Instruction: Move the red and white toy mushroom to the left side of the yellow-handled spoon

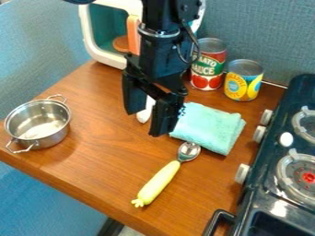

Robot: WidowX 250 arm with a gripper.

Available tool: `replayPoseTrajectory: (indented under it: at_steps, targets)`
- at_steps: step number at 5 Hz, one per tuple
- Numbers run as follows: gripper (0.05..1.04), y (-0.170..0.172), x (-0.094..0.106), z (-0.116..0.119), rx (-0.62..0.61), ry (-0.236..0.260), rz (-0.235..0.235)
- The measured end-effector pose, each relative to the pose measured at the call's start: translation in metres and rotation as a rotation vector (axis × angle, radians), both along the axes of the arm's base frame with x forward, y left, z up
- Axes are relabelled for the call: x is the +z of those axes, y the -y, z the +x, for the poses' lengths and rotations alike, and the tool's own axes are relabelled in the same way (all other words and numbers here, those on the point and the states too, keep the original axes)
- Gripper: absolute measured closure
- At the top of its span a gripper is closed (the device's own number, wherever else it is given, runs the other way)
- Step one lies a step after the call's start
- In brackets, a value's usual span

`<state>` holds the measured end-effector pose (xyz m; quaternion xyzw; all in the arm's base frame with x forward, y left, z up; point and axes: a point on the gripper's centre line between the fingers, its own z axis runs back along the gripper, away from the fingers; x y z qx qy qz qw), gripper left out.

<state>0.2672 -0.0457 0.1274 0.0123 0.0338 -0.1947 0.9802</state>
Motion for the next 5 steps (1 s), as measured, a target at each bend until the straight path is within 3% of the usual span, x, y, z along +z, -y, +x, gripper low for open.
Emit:
replayPoseTrajectory:
  at_steps: [1,3,4,5]
  targets:
    - [0.083,0.0,-0.008,-0.001,0.006,-0.03,0.006]
    - [0.083,-0.019,-0.034,0.05,0.22,-0.045,0.078]
    - [0.083,-0.025,-0.042,0.071,0.285,-0.025,0.089]
    - [0.083,-0.039,-0.057,0.084,0.425,-0.013,0.11]
